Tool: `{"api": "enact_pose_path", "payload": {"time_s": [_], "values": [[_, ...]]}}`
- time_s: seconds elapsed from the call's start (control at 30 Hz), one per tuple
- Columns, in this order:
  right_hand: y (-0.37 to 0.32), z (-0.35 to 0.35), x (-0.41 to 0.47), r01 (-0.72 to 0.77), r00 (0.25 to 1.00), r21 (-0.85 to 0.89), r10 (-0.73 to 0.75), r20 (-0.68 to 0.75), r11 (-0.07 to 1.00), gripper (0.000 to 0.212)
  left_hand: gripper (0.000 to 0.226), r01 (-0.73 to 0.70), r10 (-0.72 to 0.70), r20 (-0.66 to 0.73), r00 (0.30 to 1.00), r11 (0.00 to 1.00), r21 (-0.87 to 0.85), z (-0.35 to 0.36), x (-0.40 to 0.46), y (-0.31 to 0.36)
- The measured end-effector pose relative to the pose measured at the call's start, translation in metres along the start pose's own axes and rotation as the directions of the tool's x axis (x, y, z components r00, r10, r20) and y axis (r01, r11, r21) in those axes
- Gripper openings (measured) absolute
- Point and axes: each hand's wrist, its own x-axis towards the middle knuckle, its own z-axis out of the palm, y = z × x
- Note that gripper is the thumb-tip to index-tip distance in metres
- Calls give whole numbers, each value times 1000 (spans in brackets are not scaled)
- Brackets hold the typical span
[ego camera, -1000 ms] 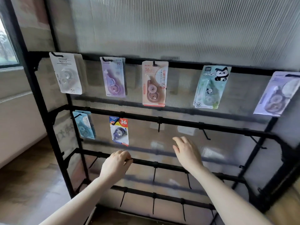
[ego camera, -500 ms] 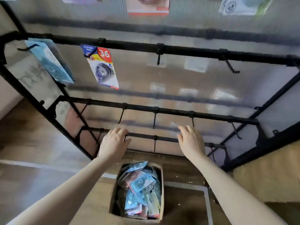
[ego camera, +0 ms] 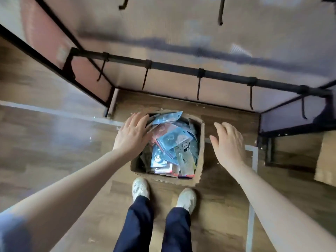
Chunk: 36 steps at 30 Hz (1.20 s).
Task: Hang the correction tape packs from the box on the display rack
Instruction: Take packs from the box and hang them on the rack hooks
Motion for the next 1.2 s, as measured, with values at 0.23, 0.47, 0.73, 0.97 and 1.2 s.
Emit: {"api": "enact_pose_path", "payload": {"time_s": [0.23,0.47,0.73,0.97,1.2], "values": [[9,94,-11,3,989,-5,-2,146,1000,48,56,3,-8,197,980,1000,30,117,10,-23],[37,139,-20,-21,990,11,19,143,1000,44,53,12,-22,300,954,999,35,179,46,-16],[52,182,-12,-58,987,48,50,154,997,42,44,-53,24,327,945,995,81,224,87,-8],[50,202,-12,-89,976,77,72,207,993,42,43,97,-93,266,959,995,-3,249,85,-11],[43,206,7,-69,982,94,51,180,993,43,100,302,-231,326,917,935,-187,246,95,-12]]}}
